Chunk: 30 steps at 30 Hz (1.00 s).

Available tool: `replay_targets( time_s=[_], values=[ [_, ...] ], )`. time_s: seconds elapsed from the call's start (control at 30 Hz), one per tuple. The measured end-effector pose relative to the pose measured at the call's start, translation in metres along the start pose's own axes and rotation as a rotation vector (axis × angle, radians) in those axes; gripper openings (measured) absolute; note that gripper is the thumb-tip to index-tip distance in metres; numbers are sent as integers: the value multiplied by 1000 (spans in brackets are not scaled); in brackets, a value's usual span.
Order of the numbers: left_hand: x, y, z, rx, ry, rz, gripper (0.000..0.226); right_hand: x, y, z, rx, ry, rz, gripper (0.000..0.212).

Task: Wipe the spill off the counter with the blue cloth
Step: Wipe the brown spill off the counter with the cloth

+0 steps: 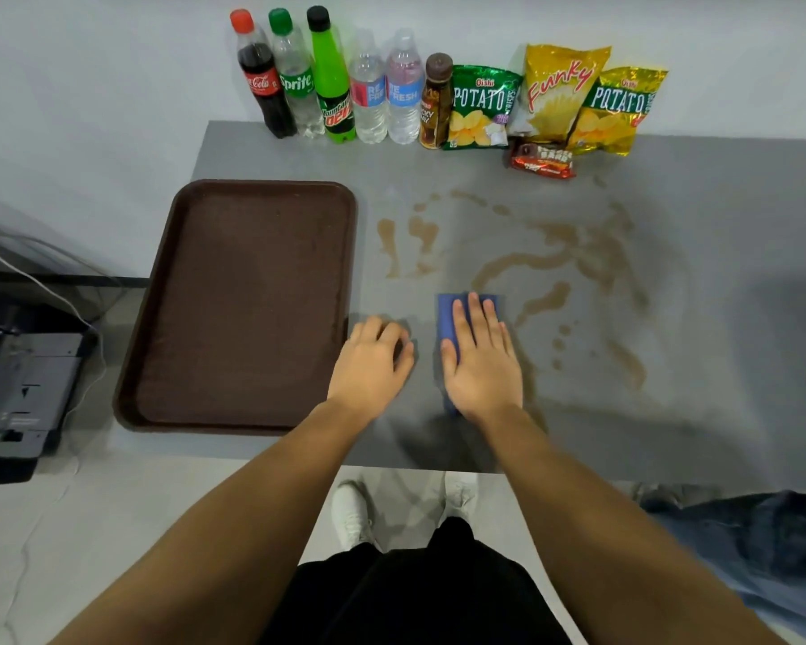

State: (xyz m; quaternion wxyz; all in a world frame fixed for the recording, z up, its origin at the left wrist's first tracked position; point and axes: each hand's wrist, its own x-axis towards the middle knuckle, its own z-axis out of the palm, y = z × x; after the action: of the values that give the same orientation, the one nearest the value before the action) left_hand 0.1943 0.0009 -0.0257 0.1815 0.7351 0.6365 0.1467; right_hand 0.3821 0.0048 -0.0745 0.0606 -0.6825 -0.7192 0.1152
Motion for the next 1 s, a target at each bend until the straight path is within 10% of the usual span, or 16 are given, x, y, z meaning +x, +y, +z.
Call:
replay_targets(
  time_s=[0.4, 0.77, 1.0],
  values=[
    [-20, -2, 53, 96, -76, 33, 62, -79, 34, 4, -68, 69, 172, 69],
    [-23, -4, 59, 124, -29, 22, 62, -11, 58, -17, -26, -15, -191, 61],
    [-24, -7, 62, 136, -21, 32, 62, -21, 118, -32, -71, 22, -101, 61]
  ],
)
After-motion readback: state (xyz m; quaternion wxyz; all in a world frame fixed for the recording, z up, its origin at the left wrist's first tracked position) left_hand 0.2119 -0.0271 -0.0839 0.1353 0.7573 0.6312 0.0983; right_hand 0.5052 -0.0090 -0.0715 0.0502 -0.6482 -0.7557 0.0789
